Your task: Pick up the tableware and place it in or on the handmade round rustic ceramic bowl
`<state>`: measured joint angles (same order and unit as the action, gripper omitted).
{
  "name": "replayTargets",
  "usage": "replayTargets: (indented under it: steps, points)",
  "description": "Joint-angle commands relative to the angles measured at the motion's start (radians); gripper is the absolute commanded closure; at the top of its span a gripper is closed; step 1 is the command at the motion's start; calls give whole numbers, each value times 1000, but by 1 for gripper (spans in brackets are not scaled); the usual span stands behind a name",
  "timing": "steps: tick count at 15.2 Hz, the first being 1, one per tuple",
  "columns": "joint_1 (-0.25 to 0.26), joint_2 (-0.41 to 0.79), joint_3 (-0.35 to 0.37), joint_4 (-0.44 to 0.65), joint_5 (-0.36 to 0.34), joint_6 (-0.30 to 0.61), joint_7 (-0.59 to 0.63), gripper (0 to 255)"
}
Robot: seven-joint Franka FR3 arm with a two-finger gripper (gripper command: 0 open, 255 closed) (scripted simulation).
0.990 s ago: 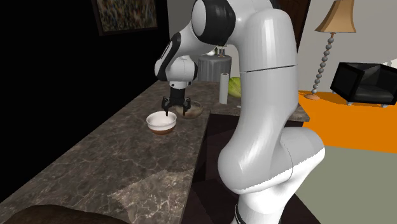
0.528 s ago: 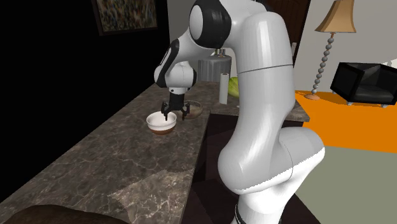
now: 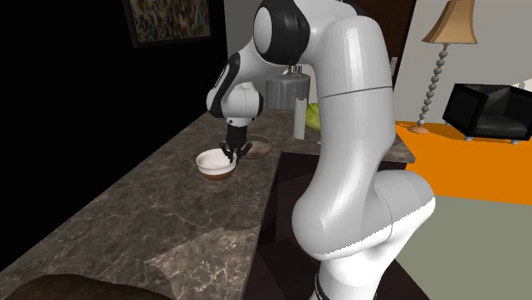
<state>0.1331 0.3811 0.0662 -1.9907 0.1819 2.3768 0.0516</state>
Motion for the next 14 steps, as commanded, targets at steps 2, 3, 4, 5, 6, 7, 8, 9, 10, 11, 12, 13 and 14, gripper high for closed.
replayTargets:
  steps: [2,3,4,5,6,7,8,9,10,11,12,13,14]
  points:
    - [0,0,0,0,0,0,0,255]
    - [0,0,0,0,0,0,0,255]
    - [0,0,0,0,0,0,0,255]
    - [0,0,0,0,0,0,0,255]
    - [0,0,0,0,0,0,0,255]
    - [0,0,0,0,0,0,0,255]
    - [0,-9,0,2,-1,-11,2,255]
    - [0,-18,-1,4,-2,-21,4,255]
    - [0,-26,-1,6,-3,-32,6,255]
    - [0,-35,-1,9,-4,-43,8,255]
    - [0,-43,-2,11,-5,-54,10,255]
    - [0,-51,-2,14,-6,-65,12,255]
    - [0,-59,-2,17,-7,-76,14,255]
